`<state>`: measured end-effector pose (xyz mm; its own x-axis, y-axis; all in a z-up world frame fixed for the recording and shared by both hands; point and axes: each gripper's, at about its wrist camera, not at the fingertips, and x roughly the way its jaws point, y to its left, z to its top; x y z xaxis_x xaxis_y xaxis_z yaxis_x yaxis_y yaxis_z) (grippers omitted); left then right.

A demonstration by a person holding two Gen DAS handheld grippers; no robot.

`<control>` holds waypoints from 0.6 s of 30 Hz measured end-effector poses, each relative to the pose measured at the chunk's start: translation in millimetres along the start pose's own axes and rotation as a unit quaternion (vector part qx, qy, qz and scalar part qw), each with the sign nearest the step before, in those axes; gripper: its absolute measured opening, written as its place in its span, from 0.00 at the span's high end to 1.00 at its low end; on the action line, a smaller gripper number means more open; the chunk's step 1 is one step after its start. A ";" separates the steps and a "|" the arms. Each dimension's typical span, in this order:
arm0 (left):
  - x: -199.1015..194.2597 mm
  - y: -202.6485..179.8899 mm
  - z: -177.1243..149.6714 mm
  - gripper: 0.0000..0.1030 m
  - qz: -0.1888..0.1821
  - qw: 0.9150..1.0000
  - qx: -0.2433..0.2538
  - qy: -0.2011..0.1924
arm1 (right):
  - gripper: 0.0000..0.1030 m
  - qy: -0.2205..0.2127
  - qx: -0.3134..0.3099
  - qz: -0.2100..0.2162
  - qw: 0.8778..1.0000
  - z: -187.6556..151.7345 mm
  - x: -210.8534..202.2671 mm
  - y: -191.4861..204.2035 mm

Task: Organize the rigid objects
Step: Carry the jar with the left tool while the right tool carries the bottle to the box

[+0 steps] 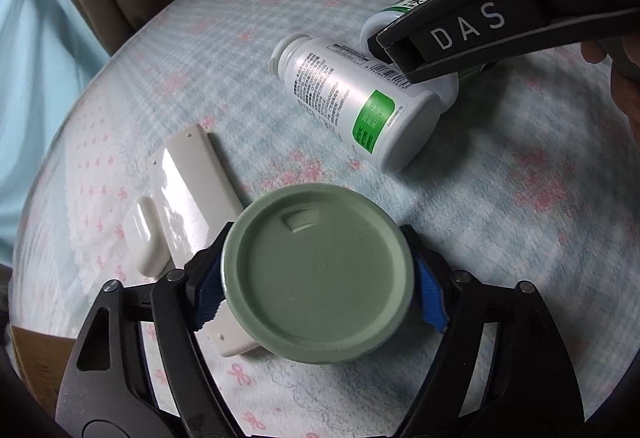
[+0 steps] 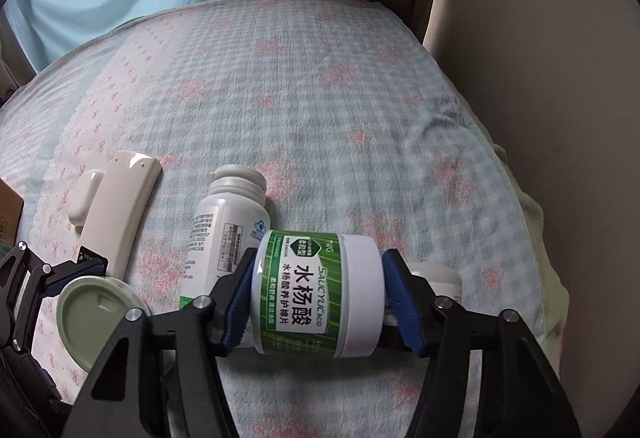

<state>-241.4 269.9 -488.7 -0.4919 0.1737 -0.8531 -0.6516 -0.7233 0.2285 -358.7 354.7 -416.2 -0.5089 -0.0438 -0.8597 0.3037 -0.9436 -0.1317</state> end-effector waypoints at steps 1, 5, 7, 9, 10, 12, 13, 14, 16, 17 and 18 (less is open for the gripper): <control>0.6 0.4 1.1 0.30 -0.002 1.000 0.002 -0.001 | 0.49 0.002 0.009 0.005 1.000 -1.4 1.6 -1.9; 4.4 3.1 4.6 0.31 -0.012 1.000 0.006 -0.001 | 0.49 0.002 0.015 0.006 1.000 -4.8 3.8 -2.6; 4.4 3.7 5.3 0.31 -0.013 1.000 0.008 0.000 | 0.49 0.002 0.016 0.006 1.000 -4.9 4.5 -3.2; 4.0 5.0 6.0 0.31 -0.015 1.000 0.006 0.002 | 0.49 0.003 0.016 0.006 1.000 -4.9 5.0 -2.2; 3.4 5.6 6.2 0.31 -0.016 1.000 0.005 0.003 | 0.50 0.003 0.016 0.006 1.000 -4.7 4.9 -2.0; 2.9 7.1 6.5 0.31 -0.018 1.000 0.000 0.004 | 0.50 0.005 0.018 0.007 1.000 -3.8 4.6 -2.4; 0.9 6.3 5.8 0.31 -0.019 1.000 -0.003 0.005 | 0.50 0.006 0.019 0.008 1.000 -3.2 4.6 -2.8; 0.3 7.4 6.2 0.31 -0.021 1.000 -0.006 0.006 | 0.50 0.007 0.021 0.009 1.000 -2.2 4.4 -3.1; -1.7 9.1 6.9 0.31 -0.022 1.000 -0.013 0.007 | 0.50 0.010 0.025 0.010 1.000 -0.9 3.7 -4.1; -3.5 9.4 7.3 0.31 -0.022 1.000 -0.015 0.006 | 0.50 0.012 0.028 0.012 0.999 -0.4 2.8 -5.1; -5.4 10.2 8.0 0.31 -0.021 1.000 -0.017 0.004 | 0.50 0.013 0.032 0.014 0.999 0.1 2.1 -6.0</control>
<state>-250.0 267.0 -477.9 -0.4591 0.1993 -0.8657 -0.6524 -0.7370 0.1764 -361.7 360.2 -417.1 -0.4798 -0.0627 -0.8751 0.2642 -0.9615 -0.0760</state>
